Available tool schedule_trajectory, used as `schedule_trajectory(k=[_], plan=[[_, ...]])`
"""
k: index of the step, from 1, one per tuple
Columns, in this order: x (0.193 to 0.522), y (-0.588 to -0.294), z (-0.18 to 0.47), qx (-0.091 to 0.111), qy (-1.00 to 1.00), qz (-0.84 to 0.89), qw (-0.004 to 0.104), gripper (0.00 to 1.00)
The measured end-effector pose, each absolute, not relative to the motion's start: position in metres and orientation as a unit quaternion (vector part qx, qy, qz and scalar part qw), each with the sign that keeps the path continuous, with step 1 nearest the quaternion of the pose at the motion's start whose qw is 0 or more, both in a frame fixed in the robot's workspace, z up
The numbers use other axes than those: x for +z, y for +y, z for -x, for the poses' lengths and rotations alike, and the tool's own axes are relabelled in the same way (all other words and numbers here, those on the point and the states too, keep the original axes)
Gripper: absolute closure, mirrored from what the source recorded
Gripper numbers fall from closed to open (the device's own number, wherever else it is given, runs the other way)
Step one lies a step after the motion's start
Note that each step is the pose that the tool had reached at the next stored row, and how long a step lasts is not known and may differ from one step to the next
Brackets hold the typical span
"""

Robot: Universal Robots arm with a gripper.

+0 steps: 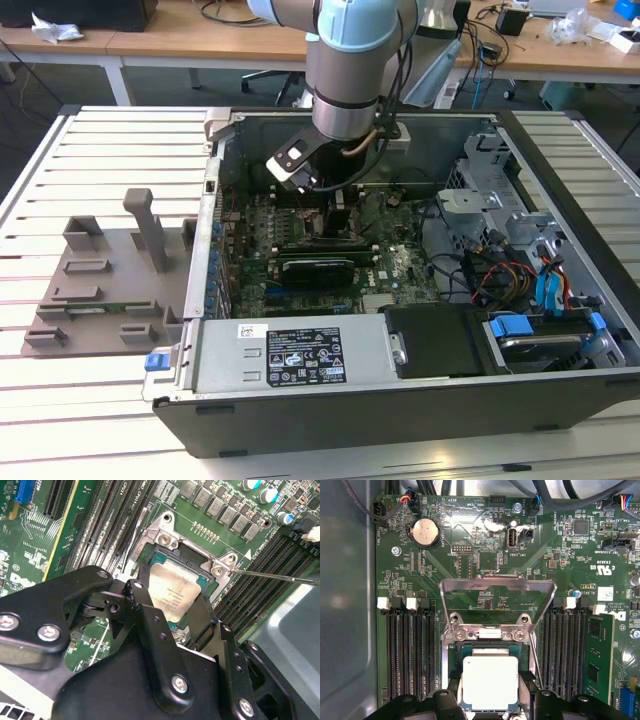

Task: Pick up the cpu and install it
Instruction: 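Place the cpu into insertion slot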

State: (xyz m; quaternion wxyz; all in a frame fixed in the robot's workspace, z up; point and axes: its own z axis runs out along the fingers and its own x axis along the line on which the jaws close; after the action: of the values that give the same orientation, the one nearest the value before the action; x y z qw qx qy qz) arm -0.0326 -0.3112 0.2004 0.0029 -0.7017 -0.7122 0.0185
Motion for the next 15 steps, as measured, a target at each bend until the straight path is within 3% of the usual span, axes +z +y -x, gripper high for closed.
schedule_trajectory(k=[15], plan=[[0.1998,-0.3096,0.0326,0.018,-0.712,0.702,0.003,0.46]])
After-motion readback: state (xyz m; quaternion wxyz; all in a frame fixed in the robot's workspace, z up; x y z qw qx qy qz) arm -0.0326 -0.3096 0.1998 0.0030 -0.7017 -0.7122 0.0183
